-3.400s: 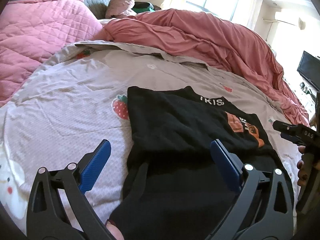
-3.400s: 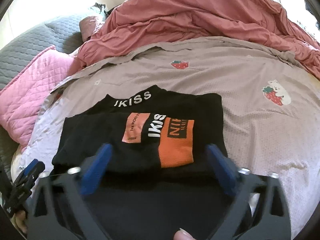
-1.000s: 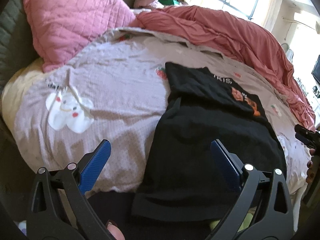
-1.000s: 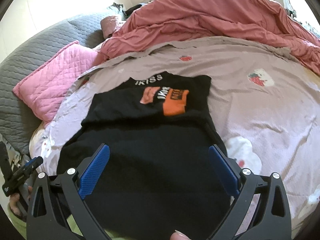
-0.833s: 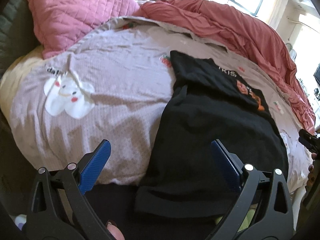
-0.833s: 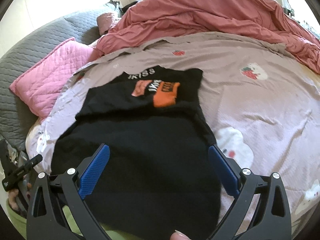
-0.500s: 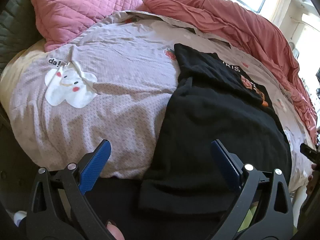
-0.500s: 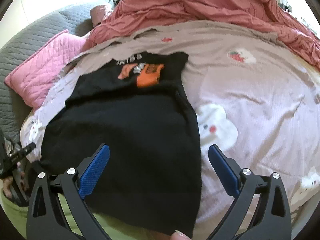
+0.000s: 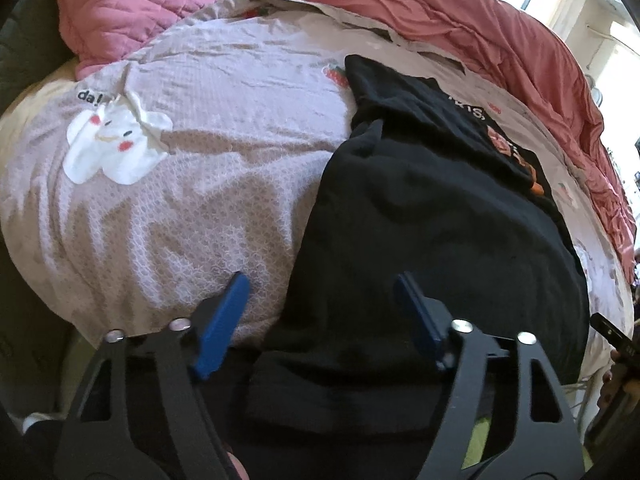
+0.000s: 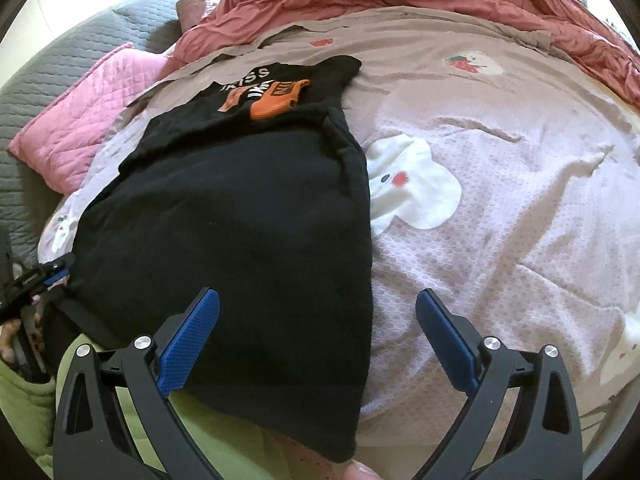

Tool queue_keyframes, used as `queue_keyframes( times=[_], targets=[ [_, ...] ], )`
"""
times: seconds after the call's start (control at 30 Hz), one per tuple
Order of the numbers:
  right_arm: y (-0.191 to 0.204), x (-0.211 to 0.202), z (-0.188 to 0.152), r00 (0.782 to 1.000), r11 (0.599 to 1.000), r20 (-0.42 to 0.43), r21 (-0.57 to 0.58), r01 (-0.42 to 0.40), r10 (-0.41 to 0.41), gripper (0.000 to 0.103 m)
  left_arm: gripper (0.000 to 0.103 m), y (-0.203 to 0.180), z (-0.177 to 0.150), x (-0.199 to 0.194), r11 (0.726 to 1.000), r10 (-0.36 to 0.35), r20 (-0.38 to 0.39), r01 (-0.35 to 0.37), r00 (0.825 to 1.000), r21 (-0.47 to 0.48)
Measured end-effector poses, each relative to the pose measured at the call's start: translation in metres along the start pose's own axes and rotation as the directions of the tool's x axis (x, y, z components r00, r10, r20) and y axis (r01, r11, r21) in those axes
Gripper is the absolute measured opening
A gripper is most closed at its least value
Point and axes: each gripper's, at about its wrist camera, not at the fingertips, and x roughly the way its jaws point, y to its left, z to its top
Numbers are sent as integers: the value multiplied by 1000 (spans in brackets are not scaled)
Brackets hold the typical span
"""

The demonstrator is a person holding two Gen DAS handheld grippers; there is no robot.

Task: Fold small clothes
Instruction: 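Grasp the black shirt hem with the right gripper while the left gripper grasps it too, then lift the hem and fold it toward the collar, then open both grippers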

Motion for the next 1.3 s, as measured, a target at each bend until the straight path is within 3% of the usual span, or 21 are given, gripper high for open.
queue_keyframes(
  times=[0.03,0.17,0.2,0.23,0.33,0.43,0.8,1.0,1.17,1.3],
  targets=[
    [-1,1,0,1000,1000,4,-7,5,-5,82,53,0,-1,1,1000,6,-2,-6,1000,0],
    [-5,7,0,1000,1000,6,-23,6,-6,60,44,-1,-2,2,1000,26,-4,-26,1000,2],
    [-5,7,-1,1000,999,11,-35,13,-13,43,41,-2,-2,1,999,32,-2,-32,999,5],
    [-5,6,-1,1000,999,17,-46,20,-19,35,38,-1,-3,1,999,37,-1,-37,999,6],
    [-9,4,0,999,998,28,-55,20,-18,21,30,-2,-4,-2,999,42,0,-42,999,14],
    [-13,-1,-1,999,998,37,-67,6,-4,20,22,-3,-5,-3,999,48,-3,-48,999,19],
    [-12,-15,1,997,993,55,-104,-56,62,21,22,-6,5,13,998,61,-45,-60,997,26],
    [-14,-9,-3,999,994,23,-102,-46,49,22,20,-12,3,12,995,90,-30,-89,996,44],
    [-22,-3,-10,1000,996,-11,-79,-30,29,29,17,-16,2,10,994,99,-24,-98,995,54],
    [-22,0,-13,998,996,-10,-76,-55,55,28,17,-16,2,12,994,96,-28,-95,995,52]
  ],
)
